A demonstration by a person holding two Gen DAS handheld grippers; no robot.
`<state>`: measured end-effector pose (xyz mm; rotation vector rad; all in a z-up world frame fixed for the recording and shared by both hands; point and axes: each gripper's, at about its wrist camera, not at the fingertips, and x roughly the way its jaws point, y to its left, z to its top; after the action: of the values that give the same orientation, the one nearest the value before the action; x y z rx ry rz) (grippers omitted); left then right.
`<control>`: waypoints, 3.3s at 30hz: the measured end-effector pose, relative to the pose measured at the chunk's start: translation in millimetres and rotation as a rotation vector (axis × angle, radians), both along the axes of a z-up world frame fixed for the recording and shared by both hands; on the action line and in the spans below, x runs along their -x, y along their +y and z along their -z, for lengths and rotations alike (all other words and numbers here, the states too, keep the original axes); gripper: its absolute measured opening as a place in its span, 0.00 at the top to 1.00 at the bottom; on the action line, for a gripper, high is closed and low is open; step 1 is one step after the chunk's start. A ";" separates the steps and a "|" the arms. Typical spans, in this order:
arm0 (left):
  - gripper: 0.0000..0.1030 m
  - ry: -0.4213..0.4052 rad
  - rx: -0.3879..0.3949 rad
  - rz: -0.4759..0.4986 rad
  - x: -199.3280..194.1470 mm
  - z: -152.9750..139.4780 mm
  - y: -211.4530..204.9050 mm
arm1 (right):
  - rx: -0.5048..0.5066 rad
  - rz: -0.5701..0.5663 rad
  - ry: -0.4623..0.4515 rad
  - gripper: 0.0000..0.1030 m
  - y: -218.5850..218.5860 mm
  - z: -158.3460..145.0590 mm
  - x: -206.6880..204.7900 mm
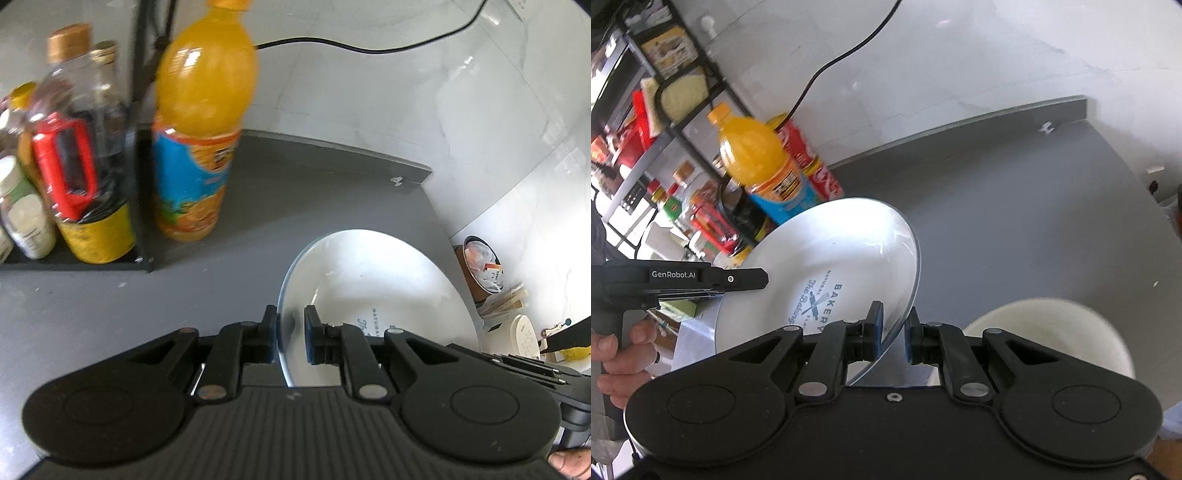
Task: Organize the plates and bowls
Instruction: 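Carry the 'BAKERY' plate with both tools and lower it onto the plate stack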
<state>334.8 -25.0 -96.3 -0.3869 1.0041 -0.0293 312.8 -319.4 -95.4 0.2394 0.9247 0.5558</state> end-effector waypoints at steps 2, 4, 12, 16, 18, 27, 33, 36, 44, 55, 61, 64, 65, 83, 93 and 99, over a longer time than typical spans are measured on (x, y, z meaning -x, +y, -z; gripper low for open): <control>0.88 0.001 0.001 -0.008 7.2 1.2 10.0 | 0.002 -0.009 0.004 0.89 9.0 2.0 5.9; 0.88 -0.008 0.002 -0.015 15.2 1.6 19.4 | 0.004 -0.017 0.008 0.88 18.1 4.1 11.8; 0.88 0.001 0.005 -0.046 45.8 12.5 55.9 | 0.009 -0.039 0.030 0.88 54.2 16.8 39.4; 0.88 0.022 0.008 -0.060 61.6 22.5 70.5 | 0.014 -0.046 0.045 0.88 67.6 24.8 52.3; 0.88 0.032 0.007 -0.064 68.5 27.1 76.3 | 0.021 -0.051 0.050 0.88 74.0 28.9 58.8; 0.88 0.074 -0.001 -0.079 94.0 51.6 99.3 | 0.053 -0.062 0.079 0.88 105.6 46.3 79.5; 0.88 0.101 -0.006 -0.090 101.9 67.5 110.0 | 0.082 -0.068 0.088 0.88 120.8 56.0 84.1; 0.88 0.115 -0.022 -0.086 103.4 76.1 111.4 | 0.101 -0.069 0.092 0.88 127.1 61.0 85.3; 0.87 0.141 -0.048 -0.077 101.9 91.4 111.9 | 0.134 -0.069 0.118 0.88 137.5 73.0 85.5; 0.86 0.152 -0.092 -0.059 99.5 99.3 107.2 | 0.156 -0.073 0.138 0.88 142.0 78.6 82.6; 0.85 0.146 -0.117 -0.047 99.7 100.5 102.9 | 0.127 -0.059 0.200 0.86 135.8 81.6 77.4; 0.84 0.144 -0.127 -0.045 99.0 100.3 100.9 | 0.110 -0.058 0.230 0.83 133.2 80.2 78.0; 0.84 0.144 -0.127 -0.045 99.1 100.4 100.4 | 0.110 -0.057 0.232 0.83 132.3 78.8 79.7; 0.83 0.153 -0.136 -0.035 97.1 97.6 101.1 | 0.110 0.003 0.177 0.94 124.7 74.7 85.7; 0.79 0.152 -0.112 -0.064 96.3 82.6 111.9 | 0.125 0.005 0.175 0.94 126.8 74.0 84.7; 0.70 0.145 -0.115 -0.088 102.0 71.9 117.8 | 0.148 -0.013 0.183 0.93 133.8 77.3 82.9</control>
<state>232.8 92.8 -168.2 -0.3312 1.1255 0.1370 229.9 -185.6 -172.7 0.1525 1.1408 0.4804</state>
